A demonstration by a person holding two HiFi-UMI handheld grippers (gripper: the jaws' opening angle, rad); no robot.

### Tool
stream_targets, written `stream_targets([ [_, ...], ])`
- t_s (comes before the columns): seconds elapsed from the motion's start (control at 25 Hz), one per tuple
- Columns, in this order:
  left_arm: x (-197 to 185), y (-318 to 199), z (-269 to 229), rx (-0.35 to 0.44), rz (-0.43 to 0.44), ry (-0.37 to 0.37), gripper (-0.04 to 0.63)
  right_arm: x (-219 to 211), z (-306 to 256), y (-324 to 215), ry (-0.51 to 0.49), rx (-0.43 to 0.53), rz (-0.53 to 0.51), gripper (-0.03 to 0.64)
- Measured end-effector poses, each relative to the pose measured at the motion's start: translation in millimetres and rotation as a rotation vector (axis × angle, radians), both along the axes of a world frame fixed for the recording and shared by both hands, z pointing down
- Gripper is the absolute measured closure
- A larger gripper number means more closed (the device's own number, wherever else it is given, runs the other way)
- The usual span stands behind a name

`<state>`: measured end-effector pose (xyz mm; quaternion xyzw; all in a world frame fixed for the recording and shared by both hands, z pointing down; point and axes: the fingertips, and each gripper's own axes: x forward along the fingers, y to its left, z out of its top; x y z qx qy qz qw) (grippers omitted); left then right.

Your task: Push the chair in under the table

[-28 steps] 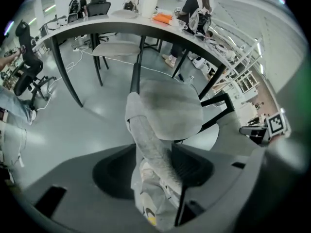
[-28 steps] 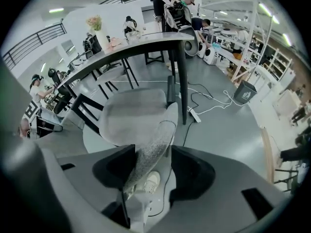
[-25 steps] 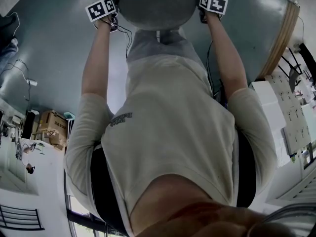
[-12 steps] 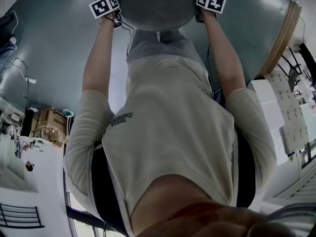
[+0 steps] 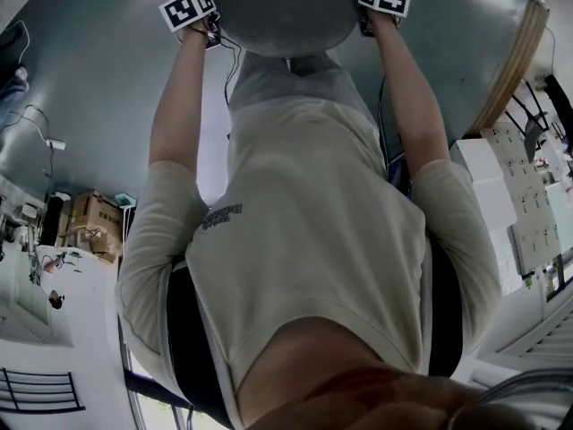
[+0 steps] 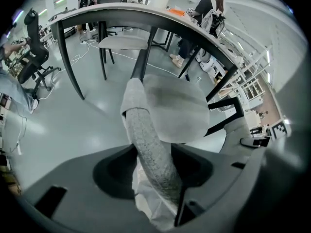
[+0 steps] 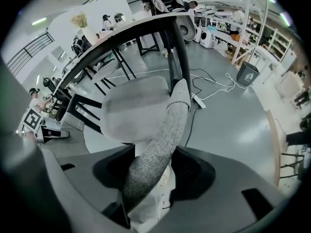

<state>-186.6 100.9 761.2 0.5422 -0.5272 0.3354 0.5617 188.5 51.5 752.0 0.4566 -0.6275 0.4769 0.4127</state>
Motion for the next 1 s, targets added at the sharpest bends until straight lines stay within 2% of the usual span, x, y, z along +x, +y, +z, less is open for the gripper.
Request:
stream_targets([
  [0.28, -6.6, 0.7, 0.4, 0.005, -0.012, -0.055, 0.405, 0.4, -1.4, -2.6, 0.032, 0.025, 0.034, 0.433],
  [0.6, -10.9, -0.3, -8.7, 0.039, -0.007, -0.124, 0.442, 1.5, -8.1, -2.5, 0.058, 0.054, 0.047, 0.459],
  [0.8, -9.2, -8.5, -14.1, 0.077, -0.043, -0.117, 0.448, 4.5, -12.2, -10.6, 0.055, 0.073, 0.062, 0.463],
  [1.0, -11.8, -25.8, -12.8, 0.110, -0.039, -0.115, 0.453, 3.4, -10.6, -22.5, 0.065, 0.100, 0.073, 0.466],
])
